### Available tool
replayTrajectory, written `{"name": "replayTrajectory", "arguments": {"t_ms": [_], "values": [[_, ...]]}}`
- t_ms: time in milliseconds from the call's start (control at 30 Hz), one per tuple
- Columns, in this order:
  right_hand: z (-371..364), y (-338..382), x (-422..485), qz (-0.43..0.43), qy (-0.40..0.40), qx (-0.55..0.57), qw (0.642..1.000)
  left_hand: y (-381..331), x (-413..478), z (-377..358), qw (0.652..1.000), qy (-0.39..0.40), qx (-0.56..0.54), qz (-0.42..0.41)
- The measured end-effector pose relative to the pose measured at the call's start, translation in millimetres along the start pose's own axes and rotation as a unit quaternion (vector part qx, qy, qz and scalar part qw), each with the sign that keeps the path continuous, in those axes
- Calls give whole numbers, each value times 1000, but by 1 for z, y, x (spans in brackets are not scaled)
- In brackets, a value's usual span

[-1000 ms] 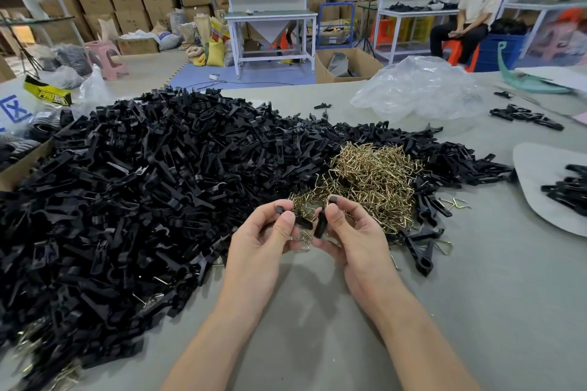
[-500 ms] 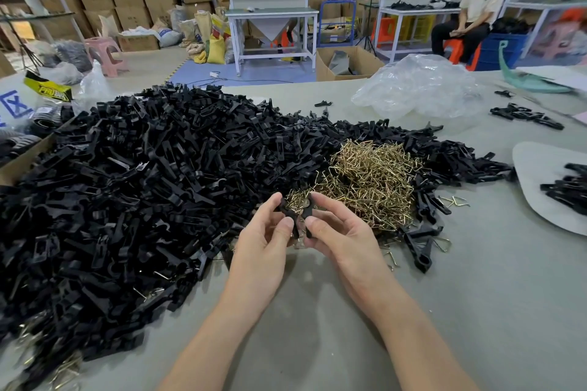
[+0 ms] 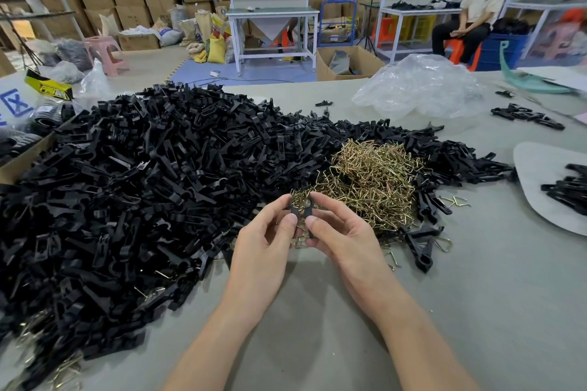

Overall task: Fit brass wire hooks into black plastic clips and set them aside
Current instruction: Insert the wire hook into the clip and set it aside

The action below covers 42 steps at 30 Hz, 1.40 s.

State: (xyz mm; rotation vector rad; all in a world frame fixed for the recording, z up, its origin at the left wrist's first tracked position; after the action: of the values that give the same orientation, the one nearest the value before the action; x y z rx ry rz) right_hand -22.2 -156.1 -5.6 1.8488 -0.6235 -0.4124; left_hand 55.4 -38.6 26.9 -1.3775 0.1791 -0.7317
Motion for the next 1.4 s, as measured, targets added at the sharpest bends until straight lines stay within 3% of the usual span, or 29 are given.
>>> {"name": "replayTrajectory", "arguments": {"t_ms": [467, 900, 1100, 1200, 1300, 1400], "values": [[-2, 2, -1, 8, 5, -6, 1000, 11, 1, 1, 999, 5, -44, 26], [1, 6, -3, 3, -20, -15, 1000, 8, -4, 0, 1000, 0, 5, 5], [-4, 4, -3, -17, 45, 15, 999, 1, -5, 0, 1000, 1, 0, -15], [-2, 7, -2, 3, 23, 27, 999, 6, -3, 1, 1000, -20, -17, -6], [11, 11, 2, 22, -60, 39, 997, 14, -4, -6, 989, -6, 139, -43], [24, 16, 2, 39, -123, 70, 989, 21, -6, -25, 943, 78, 308, -93]]}}
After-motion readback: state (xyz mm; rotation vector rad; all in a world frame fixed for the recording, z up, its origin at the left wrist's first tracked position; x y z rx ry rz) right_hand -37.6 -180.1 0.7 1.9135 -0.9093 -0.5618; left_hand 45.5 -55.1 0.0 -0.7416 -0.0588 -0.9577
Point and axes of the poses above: each hand's wrist, its own x-axis towards the middle knuckle, its own z-axis out of the back of the hand, y = z × x, the point moved 5 cm from there along x, towards the middle knuckle, and after that the axes turned 1 degree about -z, right-handed, at the moved point
